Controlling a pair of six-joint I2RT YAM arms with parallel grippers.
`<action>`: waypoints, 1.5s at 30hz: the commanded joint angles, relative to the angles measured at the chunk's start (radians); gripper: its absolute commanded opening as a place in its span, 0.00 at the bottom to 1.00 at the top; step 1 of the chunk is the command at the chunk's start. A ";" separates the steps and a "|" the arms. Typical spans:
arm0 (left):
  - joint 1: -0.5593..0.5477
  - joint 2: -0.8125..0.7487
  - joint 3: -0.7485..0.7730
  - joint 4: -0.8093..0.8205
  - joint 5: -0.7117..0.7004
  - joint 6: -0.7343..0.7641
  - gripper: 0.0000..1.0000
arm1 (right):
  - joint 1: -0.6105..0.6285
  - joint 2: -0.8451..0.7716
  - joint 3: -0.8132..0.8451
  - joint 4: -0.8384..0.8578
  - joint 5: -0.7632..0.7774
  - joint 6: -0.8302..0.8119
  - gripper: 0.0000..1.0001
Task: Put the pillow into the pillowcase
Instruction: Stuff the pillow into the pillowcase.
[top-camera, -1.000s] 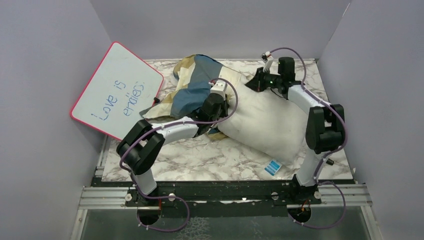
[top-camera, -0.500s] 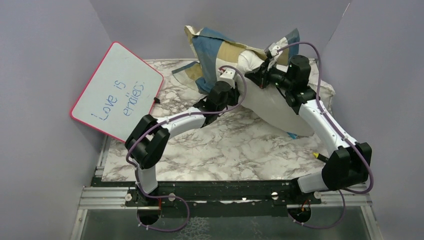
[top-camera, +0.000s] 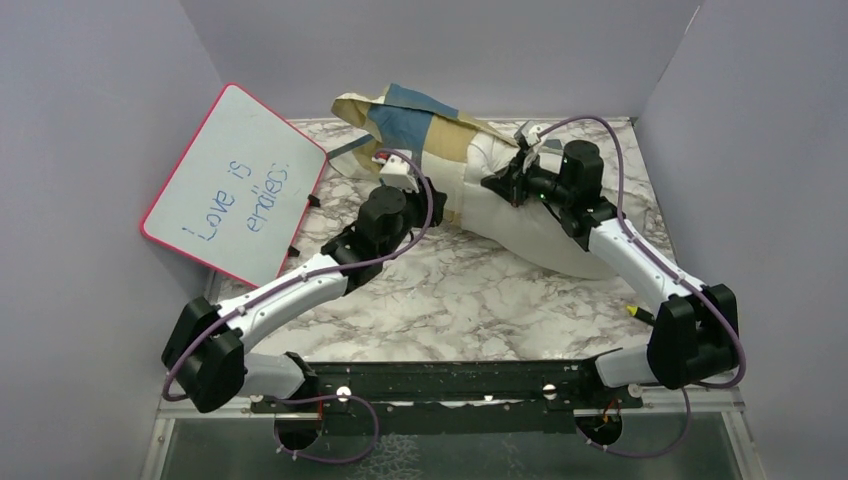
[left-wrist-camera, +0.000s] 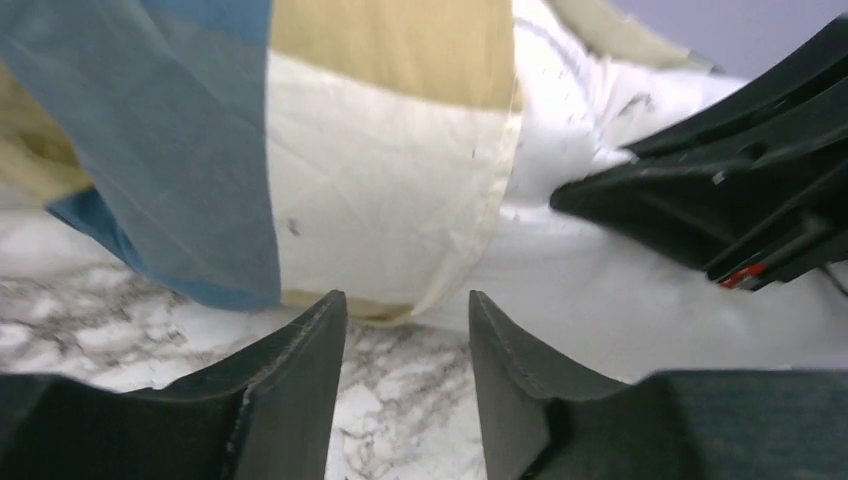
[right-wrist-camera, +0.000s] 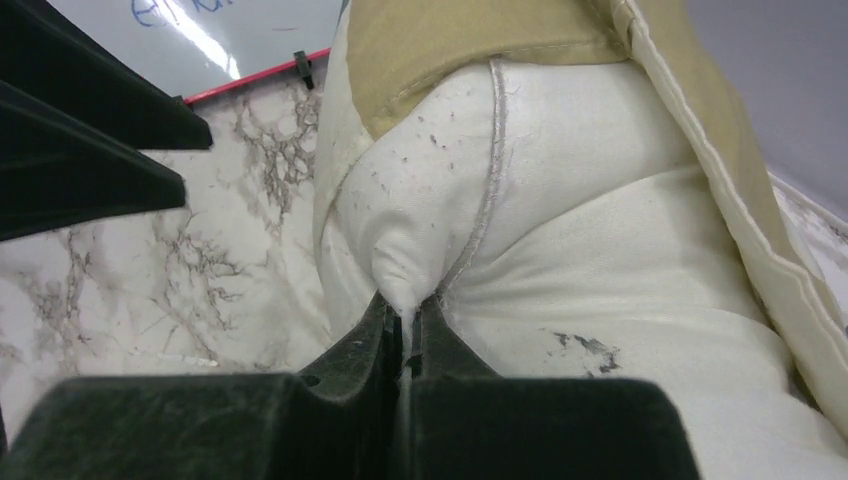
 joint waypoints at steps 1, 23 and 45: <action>-0.001 -0.035 0.063 -0.004 -0.080 0.091 0.53 | 0.006 0.059 -0.013 0.075 0.034 0.054 0.00; -0.006 0.415 0.487 0.023 -0.191 0.329 0.42 | 0.006 0.204 -0.082 0.165 0.003 0.163 0.00; -0.015 0.370 0.360 0.071 -0.154 0.273 0.00 | 0.006 0.071 0.319 -0.315 0.127 0.351 0.53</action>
